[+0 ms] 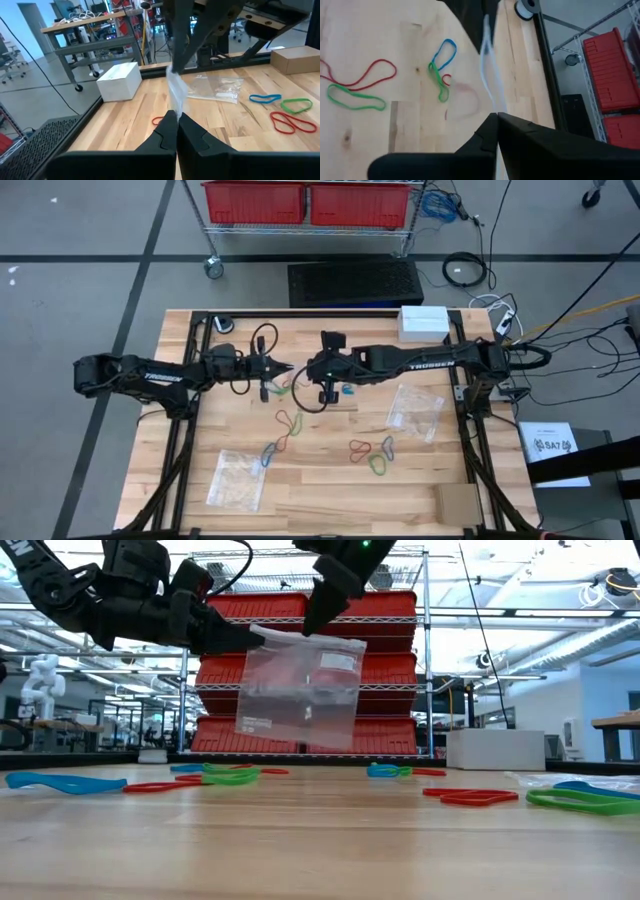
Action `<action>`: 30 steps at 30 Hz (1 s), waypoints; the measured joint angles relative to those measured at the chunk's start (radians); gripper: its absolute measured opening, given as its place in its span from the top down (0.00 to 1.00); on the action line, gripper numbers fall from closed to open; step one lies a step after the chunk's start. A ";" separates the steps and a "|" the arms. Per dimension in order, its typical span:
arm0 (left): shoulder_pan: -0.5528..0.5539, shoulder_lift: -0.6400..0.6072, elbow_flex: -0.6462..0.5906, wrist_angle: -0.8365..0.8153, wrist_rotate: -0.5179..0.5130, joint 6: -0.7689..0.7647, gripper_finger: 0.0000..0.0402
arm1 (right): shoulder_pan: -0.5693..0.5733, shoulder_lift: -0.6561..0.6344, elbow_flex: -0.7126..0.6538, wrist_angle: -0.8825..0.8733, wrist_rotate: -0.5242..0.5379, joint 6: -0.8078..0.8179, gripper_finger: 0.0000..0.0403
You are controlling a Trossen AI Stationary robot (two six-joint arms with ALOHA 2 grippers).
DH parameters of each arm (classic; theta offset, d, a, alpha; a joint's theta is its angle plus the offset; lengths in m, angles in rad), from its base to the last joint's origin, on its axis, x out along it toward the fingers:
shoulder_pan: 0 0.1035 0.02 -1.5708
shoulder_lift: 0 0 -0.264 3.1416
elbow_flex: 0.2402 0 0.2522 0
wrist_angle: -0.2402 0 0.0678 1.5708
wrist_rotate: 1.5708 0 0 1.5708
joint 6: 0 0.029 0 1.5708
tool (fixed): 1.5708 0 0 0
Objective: Sort rubber bands
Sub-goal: Open the top zip bag
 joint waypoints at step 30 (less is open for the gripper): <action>0.000 0.000 0.000 -0.001 -0.004 0.000 1.00 | 0.001 0.011 0.001 0.017 0.000 -0.047 1.00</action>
